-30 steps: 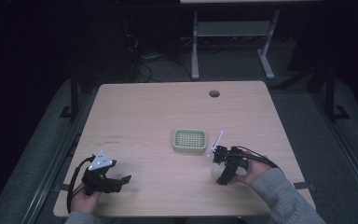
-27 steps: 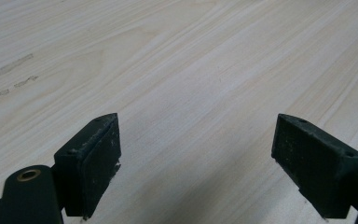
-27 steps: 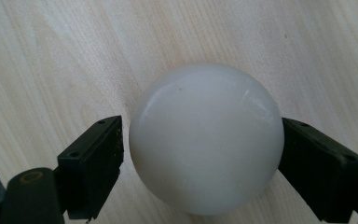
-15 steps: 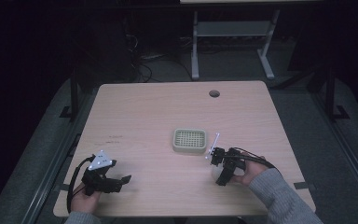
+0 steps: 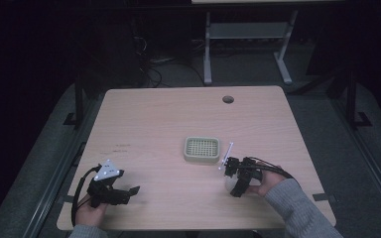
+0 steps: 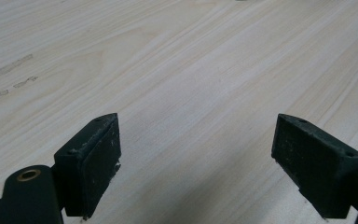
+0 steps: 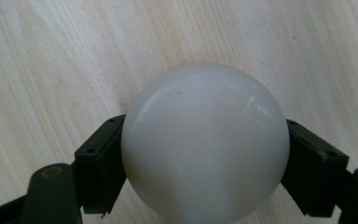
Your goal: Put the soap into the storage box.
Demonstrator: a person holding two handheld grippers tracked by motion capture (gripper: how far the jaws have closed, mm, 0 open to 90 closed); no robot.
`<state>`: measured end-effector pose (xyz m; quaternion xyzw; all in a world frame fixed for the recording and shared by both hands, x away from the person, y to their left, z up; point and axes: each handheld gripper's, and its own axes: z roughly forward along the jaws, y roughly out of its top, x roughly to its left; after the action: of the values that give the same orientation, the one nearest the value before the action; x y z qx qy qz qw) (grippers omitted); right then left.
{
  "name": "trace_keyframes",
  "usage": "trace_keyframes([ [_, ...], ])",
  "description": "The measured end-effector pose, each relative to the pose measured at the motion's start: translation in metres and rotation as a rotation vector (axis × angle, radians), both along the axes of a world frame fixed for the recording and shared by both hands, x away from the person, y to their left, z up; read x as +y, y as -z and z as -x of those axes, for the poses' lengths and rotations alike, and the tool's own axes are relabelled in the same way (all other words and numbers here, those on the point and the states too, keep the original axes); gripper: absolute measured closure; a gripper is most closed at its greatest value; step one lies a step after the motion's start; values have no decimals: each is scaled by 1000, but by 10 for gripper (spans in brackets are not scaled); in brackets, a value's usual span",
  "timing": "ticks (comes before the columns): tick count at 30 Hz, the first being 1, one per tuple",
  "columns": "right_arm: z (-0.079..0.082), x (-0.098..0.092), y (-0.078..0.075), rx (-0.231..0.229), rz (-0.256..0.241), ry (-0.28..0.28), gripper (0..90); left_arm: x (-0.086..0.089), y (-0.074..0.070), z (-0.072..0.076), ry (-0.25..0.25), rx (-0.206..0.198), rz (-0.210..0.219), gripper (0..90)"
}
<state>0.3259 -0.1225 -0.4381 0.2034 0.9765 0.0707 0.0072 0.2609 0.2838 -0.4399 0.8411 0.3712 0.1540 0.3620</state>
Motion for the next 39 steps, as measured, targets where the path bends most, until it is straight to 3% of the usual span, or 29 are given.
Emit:
trace_keyframes([
  [19, -18, 9, -24, 3, -35, -17, 232, 1, -1, -1, -1, -4, -1, 153],
  [39, -35, 17, -38, -10, -48, -26, 231, 1, -1, 0, -3, -4, 2, 153],
])
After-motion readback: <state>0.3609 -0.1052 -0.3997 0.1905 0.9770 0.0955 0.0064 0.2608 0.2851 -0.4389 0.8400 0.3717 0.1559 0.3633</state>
